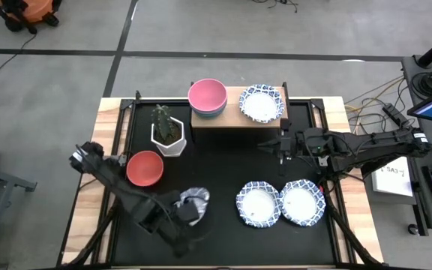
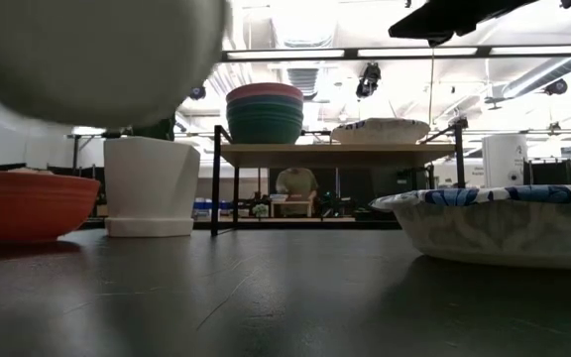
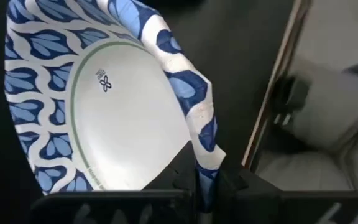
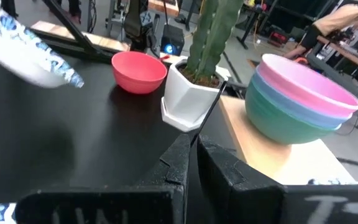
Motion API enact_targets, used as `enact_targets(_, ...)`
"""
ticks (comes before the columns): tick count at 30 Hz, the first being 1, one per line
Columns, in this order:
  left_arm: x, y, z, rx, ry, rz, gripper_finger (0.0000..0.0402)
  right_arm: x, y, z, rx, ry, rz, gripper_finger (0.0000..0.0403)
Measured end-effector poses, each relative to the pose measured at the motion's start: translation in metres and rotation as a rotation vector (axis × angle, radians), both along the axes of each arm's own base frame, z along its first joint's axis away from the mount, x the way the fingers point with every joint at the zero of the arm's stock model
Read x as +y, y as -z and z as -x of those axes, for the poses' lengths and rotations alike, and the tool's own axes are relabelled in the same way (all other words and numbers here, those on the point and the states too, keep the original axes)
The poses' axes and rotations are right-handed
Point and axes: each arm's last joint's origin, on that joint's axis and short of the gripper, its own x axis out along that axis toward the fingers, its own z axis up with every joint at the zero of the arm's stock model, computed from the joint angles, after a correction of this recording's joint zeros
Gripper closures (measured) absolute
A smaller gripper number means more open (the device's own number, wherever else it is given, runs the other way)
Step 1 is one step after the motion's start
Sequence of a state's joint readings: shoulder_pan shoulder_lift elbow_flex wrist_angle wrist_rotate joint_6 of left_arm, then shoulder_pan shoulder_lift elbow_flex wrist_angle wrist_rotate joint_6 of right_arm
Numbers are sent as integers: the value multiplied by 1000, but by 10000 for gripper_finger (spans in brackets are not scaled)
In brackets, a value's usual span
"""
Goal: Place and stack bowls onto a shelf
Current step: Stack the left blue patterned bowl on top of the blue patterned bowls on the shelf
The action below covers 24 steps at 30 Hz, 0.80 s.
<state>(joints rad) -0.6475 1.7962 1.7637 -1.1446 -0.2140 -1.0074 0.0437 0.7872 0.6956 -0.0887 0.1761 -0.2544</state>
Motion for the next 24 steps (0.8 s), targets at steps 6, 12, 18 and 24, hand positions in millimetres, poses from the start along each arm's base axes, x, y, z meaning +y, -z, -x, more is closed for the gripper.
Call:
enact_targets(6,31,-46,-19,-174,112,-153,401,1,3,1,33,-22,-27,381)
enact_targets(12,67,-69,-33,-238,194,-399,401,6,-1,8,12,-151,-75,381)
enact_targets(18,115,-81,-58,-275,319,-652,402,17,-5,25,26,-221,-89,381)
enact_targets(24,168,-82,-90,-379,349,-806,402,29,-10,42,-1,-304,-102,381)
